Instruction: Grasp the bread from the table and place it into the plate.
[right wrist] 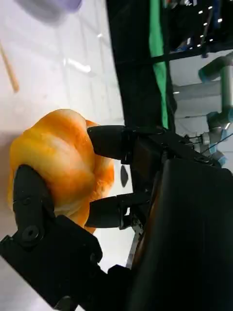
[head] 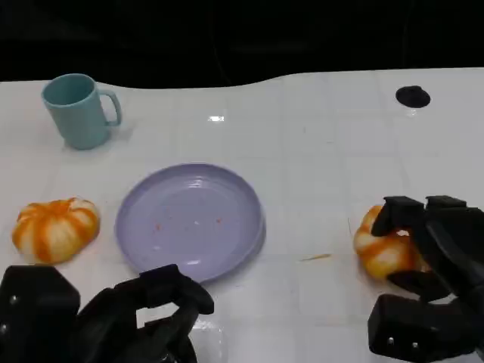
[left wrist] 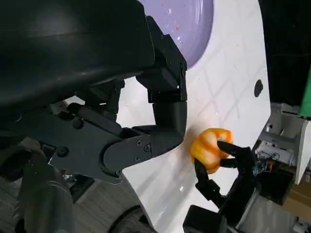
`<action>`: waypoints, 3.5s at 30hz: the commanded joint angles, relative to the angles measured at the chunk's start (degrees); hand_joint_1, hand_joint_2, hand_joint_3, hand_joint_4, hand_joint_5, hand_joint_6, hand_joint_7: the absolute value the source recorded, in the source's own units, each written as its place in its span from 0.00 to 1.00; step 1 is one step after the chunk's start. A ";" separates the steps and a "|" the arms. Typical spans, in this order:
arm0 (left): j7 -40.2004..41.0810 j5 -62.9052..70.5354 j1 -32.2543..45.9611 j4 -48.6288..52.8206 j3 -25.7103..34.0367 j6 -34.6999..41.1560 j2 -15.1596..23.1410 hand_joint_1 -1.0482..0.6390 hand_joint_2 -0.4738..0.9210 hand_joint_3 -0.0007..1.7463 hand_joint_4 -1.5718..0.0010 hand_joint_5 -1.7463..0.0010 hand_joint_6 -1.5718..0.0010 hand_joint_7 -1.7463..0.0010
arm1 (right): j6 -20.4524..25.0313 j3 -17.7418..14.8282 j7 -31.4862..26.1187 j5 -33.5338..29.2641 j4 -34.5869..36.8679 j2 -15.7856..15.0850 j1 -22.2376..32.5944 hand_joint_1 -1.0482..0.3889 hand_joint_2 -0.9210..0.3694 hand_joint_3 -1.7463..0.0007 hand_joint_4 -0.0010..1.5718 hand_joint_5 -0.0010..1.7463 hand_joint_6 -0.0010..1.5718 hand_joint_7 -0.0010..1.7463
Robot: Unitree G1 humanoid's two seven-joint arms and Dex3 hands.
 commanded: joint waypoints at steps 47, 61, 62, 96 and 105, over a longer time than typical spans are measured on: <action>0.97 1.20 1.41 -1.04 -1.84 -1.17 -0.23 0.42 0.91 0.47 0.56 0.00 0.62 0.15 | 1.55 3.92 21.66 23.76 24.08 27.57 -25.69 0.52 0.05 0.85 0.24 0.27 0.30 0.07; 1.17 1.48 1.10 -0.80 -1.90 -1.06 -0.22 0.42 0.89 0.48 0.56 0.00 0.61 0.15 | 4.81 7.37 27.97 22.28 11.88 23.26 -21.20 0.35 0.00 0.85 0.10 0.18 0.23 0.01; 1.07 1.59 1.09 -0.67 -1.93 -1.33 -0.19 0.41 0.89 0.48 0.56 0.00 0.61 0.15 | 5.29 7.30 28.45 22.31 10.14 22.74 -20.48 0.35 0.00 0.85 0.10 0.19 0.23 0.01; 0.51 1.39 0.59 -0.12 -1.39 -1.11 0.26 0.41 0.92 0.43 0.59 0.00 0.62 0.16 | -4.38 -8.05 33.64 43.66 -31.34 10.09 19.07 0.71 0.37 0.28 0.36 0.88 0.42 0.71; 0.42 0.77 0.62 -0.01 -1.22 -0.89 0.20 0.40 0.92 0.43 0.57 0.00 0.61 0.17 | -5.70 -11.19 33.49 43.18 -34.08 7.13 23.73 0.68 0.42 0.21 0.47 0.97 0.49 0.84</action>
